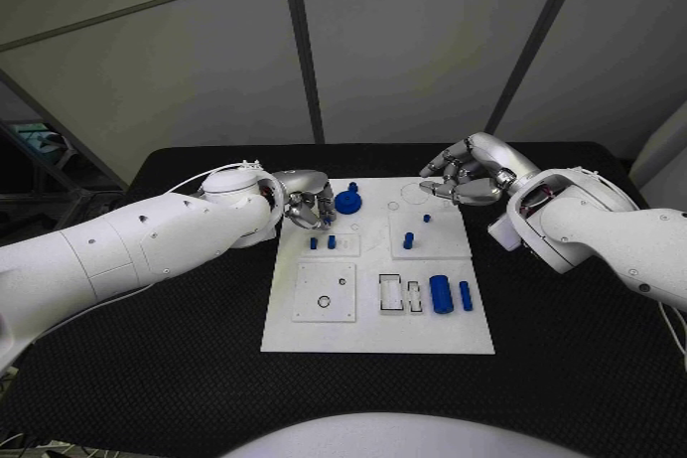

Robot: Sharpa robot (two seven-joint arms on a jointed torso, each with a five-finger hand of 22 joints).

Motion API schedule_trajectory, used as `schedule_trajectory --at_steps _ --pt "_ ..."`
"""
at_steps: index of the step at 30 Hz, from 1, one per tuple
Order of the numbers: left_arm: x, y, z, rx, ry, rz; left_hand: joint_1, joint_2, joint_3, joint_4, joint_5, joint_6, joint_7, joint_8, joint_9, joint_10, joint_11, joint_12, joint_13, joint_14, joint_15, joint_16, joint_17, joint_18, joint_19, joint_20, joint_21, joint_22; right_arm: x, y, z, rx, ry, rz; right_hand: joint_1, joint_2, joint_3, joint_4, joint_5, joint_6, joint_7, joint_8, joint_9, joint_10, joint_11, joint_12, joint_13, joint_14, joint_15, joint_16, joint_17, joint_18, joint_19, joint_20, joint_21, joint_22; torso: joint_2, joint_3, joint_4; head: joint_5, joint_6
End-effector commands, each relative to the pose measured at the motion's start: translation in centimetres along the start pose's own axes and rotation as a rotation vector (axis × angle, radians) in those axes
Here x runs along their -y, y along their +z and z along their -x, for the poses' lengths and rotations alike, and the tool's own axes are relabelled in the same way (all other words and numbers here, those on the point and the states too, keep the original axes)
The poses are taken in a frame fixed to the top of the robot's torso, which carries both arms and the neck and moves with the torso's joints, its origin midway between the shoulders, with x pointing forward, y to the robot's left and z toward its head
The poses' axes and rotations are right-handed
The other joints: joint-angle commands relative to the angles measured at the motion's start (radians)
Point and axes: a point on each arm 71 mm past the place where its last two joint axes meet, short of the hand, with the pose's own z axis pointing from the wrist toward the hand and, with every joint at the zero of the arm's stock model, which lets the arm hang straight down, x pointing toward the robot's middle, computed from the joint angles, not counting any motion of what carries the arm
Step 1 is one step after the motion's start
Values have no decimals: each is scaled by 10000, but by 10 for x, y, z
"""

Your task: Assemble the parts on the task board

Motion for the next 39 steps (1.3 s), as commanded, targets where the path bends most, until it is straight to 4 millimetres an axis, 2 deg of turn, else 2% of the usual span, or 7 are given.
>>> schedule_trajectory --at_steps 1,7,19,27,32,36,39 --pt "0 1 -2 -227 -27 69 -103 -7 82 -5 -47 91 -15 -37 -11 60 -3 -58 18 86 5 12 -1 -887 45 9 35 6 -2 0 0 -20 -23 126 66 -60 51 14 54 -77 -13 36 15 -13 -6 -6 12 6 -34 -39 16 113 1 -16 -41 14 0 -1 7 1 -2" --pt "-3 1 -3 -343 -22 277 -147 -38 76 -12 -81 51 -2 -96 -31 32 13 -140 11 71 12 -17 -69 -875 22 10 -17 -23 -2 0 0 -20 -24 119 66 -61 54 14 54 -76 -14 41 16 -14 -7 -10 4 8 -35 -43 15 114 3 -17 -48 8 -3 -1 7 -2 -6" --pt "-4 2 -3 -311 -25 318 -413 -280 -12 -9 -95 -523 152 -600 -169 -490 223 -716 -18 -9 183 -107 -313 -852 -82 135 -213 -106 -1 0 1 -13 -33 81 68 -69 64 15 52 -80 -15 63 22 -54 -9 -71 -83 13 -38 -85 -12 122 -1 -20 -102 -52 -4 2 12 -15 -19" --pt "-4 2 -2 -181 -32 303 -439 -335 -117 -41 -89 -829 212 -868 -160 -751 299 -971 -18 -201 237 -402 -922 -765 -266 200 -647 -393 -1 0 1 -9 -32 87 56 -97 63 23 51 -124 -2 60 17 -188 3 -216 -247 -11 -30 -172 -90 128 -32 -18 -174 -129 -7 2 11 4 -6" --pt "-5 2 -2 -180 -31 349 -415 -332 -206 -73 -87 -967 249 -992 -158 -929 343 -1113 -20 -270 274 -524 -1160 -731 -335 230 -835 -509 1 1 0 -178 -54 -70 97 -108 273 117 60 -328 67 92 9 -1244 81 -1957 -1900 -161 36 -589 -413 117 -75 29 -373 -227 -11 1 6 -2 13" --pt "-7 1 -1 -186 -28 376 -309 -294 -372 -143 -84 -1489 215 -1094 -170 -1108 369 -1248 -21 -460 287 -818 -1733 -643 -530 253 -1328 -842 6 1 -1 -450 -281 -340 226 -107 597 103 -21 -496 178 84 -14 -1266 236 -3572 -3299 -290 151 -1313 -1061 121 -26 91 -552 -329 -5 -5 8 -29 32" --pt "-9 -1 0 -108 -48 387 -251 -252 -487 -175 -83 -1578 233 -1077 -157 -1283 406 -1347 -28 -618 317 -1074 -2217 -562 -701 260 -1755 -1139 10 1 -1 -676 -747 -486 498 -99 868 -75 -110 -472 242 69 -28 -1284 307 -4602 -4182 -185 163 -1366 -1055 133 86 105 -561 -340 -10 -12 10 -40 43"
